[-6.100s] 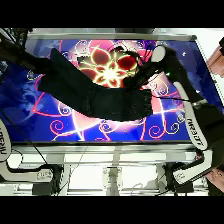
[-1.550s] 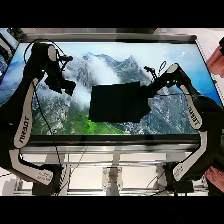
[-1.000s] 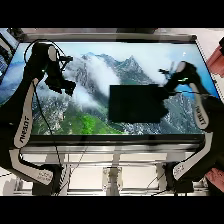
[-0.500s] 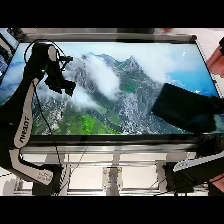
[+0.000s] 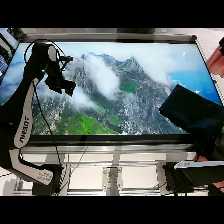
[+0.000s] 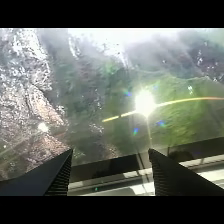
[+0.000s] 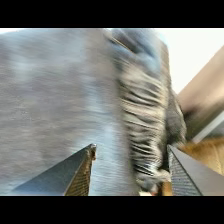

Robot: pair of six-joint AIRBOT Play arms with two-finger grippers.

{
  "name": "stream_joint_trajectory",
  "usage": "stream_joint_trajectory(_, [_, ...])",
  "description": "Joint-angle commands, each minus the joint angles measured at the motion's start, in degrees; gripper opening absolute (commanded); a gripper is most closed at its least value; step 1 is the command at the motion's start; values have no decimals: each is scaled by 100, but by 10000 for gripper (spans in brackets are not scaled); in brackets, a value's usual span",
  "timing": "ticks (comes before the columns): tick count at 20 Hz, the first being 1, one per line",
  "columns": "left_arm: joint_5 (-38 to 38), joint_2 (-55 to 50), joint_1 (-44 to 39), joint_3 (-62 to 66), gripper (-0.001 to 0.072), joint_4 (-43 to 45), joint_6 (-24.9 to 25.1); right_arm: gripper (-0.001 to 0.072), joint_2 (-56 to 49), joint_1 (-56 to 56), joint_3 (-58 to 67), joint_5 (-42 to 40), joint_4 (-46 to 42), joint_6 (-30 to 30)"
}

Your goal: Fold the clothes and pants, and hang the long-sleeved shirts on hangers.

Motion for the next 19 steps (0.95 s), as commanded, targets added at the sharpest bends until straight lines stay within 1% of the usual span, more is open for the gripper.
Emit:
stream_joint_trajectory(1, [2, -2, 7, -2, 552, 2, 2, 461, 566, 505, 7, -597, 809, -328])
stream_joint_trajectory(2, [2, -2, 7, -2, 552, 0, 2, 433, 713, 807, 7, -579, 986, -446])
stream_joint_trajectory(3, [2, -2, 7, -2, 552, 2, 2, 377, 831, 1130, 4, -525, 1102, -529])
stream_joint_trajectory(4, [0, -2, 7, -2, 552, 0, 2, 273, 927, 1488, 4, -457, 1150, -619])
stream_joint_trajectory(5, [2, -2, 7, -2, 552, 0, 2, 105, 1001, 1915, 4, -354, 1150, -680])
stream_joint_trajectory(6, [2, -2, 7, -2, 552, 2, 2, 23, 1038, 2332, 4, -232, 1141, -752])
stream_joint_trajectory(8, [2, -2, 7, -2, 552, 2, 2, 18, 1043, 3263, -68, -26, 1139, -748])
stream_joint_trajectory(10, [2, -2, 7, -2, 552, 0, 2, 18, 1043, 4148, -348, 4, 1121, -699])
stream_joint_trajectory(14, [2, -2, 7, -2, 552, 0, 2, 18, 1043, 5989, -1342, -87, 745, -680])
stream_joint_trajectory(16, [2, -2, 7, -2, 552, 0, 2, 18, 1043, 6684, -1759, -201, 636, -632])
stream_joint_trajectory(19, [2, -2, 7, -2, 551, 2, 2, 18, 1043, 7333, -2094, -389, 584, -350])
